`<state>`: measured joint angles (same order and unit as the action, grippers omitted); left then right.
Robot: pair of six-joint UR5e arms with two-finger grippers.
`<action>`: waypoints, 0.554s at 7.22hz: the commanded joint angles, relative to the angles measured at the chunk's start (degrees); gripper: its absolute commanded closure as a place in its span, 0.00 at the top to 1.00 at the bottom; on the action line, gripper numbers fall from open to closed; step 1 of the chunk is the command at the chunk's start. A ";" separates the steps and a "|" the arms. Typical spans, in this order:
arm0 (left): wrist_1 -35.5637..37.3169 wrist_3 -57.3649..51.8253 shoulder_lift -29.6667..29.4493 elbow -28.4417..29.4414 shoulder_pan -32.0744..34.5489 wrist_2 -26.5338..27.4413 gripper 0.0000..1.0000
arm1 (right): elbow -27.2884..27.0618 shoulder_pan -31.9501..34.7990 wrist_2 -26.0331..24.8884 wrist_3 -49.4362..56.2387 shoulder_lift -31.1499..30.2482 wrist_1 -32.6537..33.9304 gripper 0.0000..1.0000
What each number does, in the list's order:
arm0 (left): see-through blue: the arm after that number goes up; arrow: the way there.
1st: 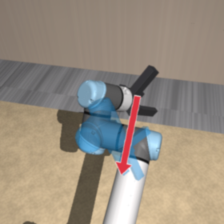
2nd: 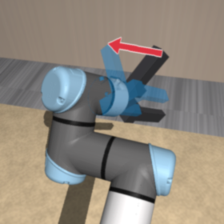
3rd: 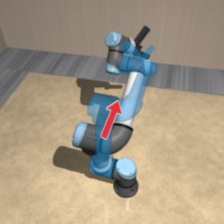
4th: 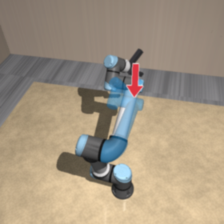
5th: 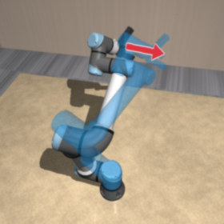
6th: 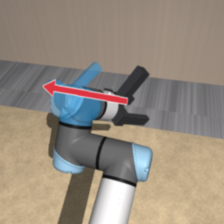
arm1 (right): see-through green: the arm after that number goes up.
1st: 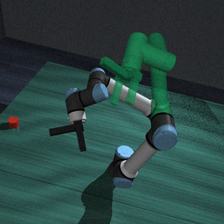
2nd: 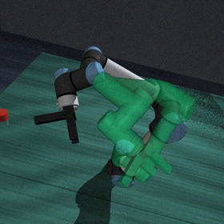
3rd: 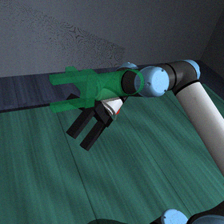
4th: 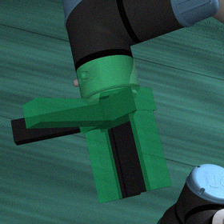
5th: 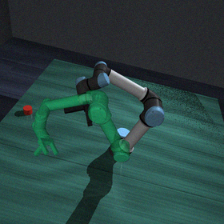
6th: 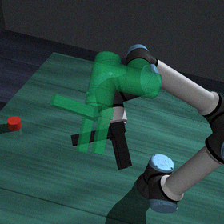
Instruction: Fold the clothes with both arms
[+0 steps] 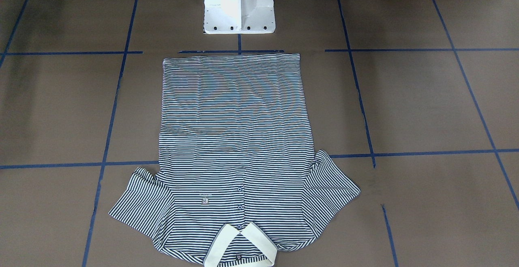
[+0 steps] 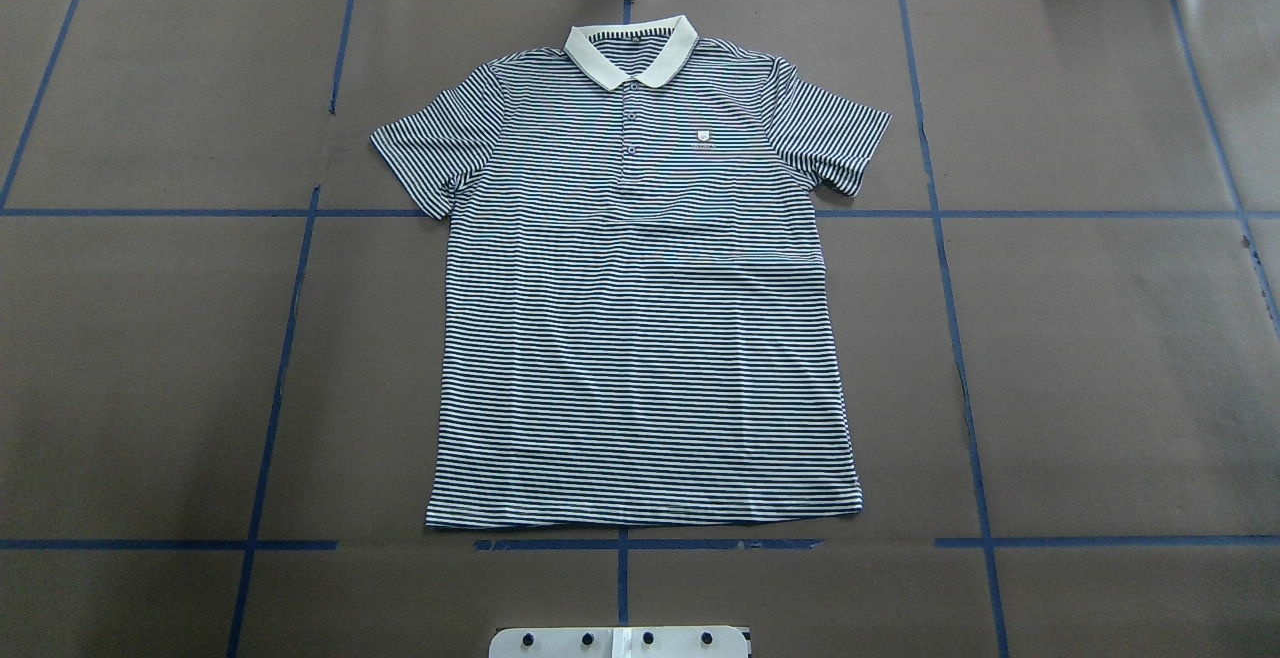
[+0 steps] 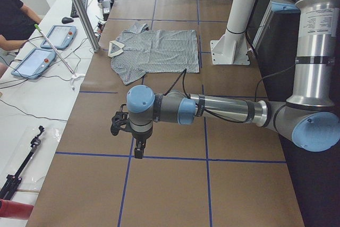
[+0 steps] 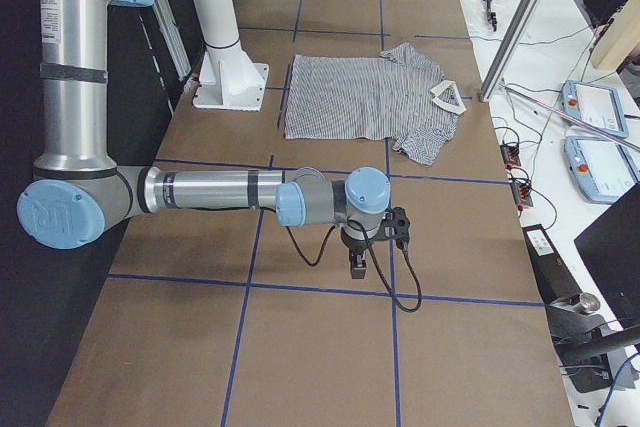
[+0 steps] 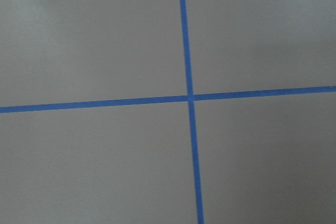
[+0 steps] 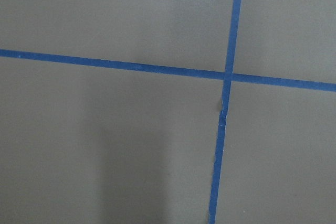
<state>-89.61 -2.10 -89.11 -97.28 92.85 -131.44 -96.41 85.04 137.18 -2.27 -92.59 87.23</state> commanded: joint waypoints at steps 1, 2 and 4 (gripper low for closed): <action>0.14 0.07 0.08 -0.02 -0.13 0.06 1.00 | -0.53 -0.05 0.02 -0.19 0.13 -0.04 1.00; -0.12 -0.10 -0.01 -1.24 -0.22 0.05 1.00 | -0.01 -0.13 -0.07 -0.19 -0.22 -0.04 1.00; -0.30 0.42 0.08 -1.34 -1.52 0.05 1.00 | 0.44 -2.24 -0.07 -0.63 0.22 -1.52 1.00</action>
<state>-89.86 -2.02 -89.09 -98.52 92.24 -131.37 -96.17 83.60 137.08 -2.75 -92.45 86.87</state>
